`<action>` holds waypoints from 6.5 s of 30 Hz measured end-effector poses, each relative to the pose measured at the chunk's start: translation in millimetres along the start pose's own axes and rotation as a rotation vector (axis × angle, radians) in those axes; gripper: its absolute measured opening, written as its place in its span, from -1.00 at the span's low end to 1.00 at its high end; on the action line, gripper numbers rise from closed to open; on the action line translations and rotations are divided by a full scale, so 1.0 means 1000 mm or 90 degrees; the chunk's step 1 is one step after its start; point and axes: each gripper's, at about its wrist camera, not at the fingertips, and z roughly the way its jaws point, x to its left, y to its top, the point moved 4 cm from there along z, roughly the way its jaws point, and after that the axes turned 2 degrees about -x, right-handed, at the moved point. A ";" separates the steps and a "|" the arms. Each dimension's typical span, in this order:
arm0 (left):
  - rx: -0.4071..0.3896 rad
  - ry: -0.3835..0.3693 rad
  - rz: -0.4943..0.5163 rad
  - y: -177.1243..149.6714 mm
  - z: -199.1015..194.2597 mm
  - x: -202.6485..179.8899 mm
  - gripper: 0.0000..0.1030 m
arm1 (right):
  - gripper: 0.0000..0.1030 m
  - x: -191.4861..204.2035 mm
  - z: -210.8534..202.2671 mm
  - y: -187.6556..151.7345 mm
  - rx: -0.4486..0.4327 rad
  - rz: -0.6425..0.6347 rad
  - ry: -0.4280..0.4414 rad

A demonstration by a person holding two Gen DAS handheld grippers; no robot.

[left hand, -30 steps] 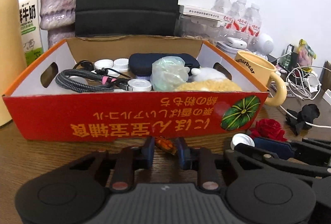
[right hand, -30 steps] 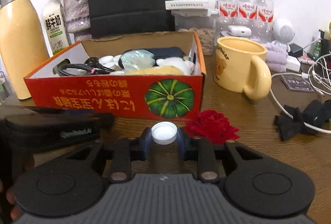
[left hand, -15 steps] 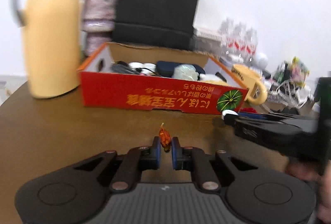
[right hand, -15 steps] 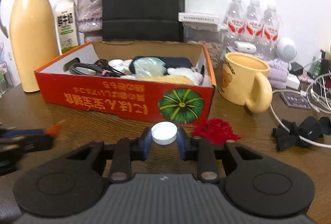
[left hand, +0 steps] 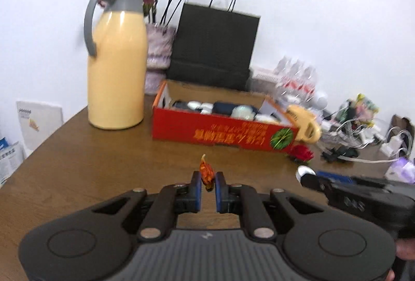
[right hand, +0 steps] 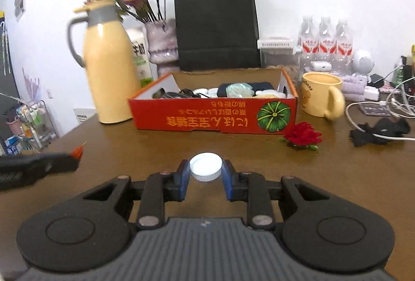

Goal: Organize objects

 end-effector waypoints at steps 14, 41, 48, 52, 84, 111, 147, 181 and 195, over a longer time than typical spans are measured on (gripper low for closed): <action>-0.013 -0.100 0.058 0.143 0.131 -0.003 -0.82 | -0.48 -0.033 0.087 0.123 -0.057 -0.025 -0.018; -0.020 0.047 0.101 0.174 0.225 0.032 0.73 | 0.66 -0.042 0.212 0.169 -0.023 -0.017 -0.040; -0.055 -0.007 0.135 0.134 0.108 0.000 0.87 | 0.87 -0.036 0.100 0.129 -0.009 -0.051 -0.083; -0.038 -0.044 0.142 0.077 0.058 -0.018 0.91 | 0.97 -0.032 0.039 0.071 0.016 -0.027 -0.068; 0.123 0.013 0.056 0.034 0.191 -0.011 0.25 | 0.84 -0.124 0.146 0.026 0.083 0.073 -0.198; 0.090 -0.044 0.066 -0.011 0.064 -0.051 -0.93 | -0.11 -0.003 0.014 -0.020 0.026 0.006 -0.026; 0.080 0.078 0.027 0.154 0.300 0.050 -0.87 | 0.01 -0.027 0.313 0.152 0.139 0.027 0.023; 0.023 0.067 0.006 -0.003 -0.092 -0.007 0.99 | 1.00 0.002 -0.104 -0.002 0.097 0.074 -0.128; 0.042 0.084 0.078 -0.047 -0.165 -0.036 0.97 | 1.00 0.021 -0.184 -0.047 0.106 0.104 -0.055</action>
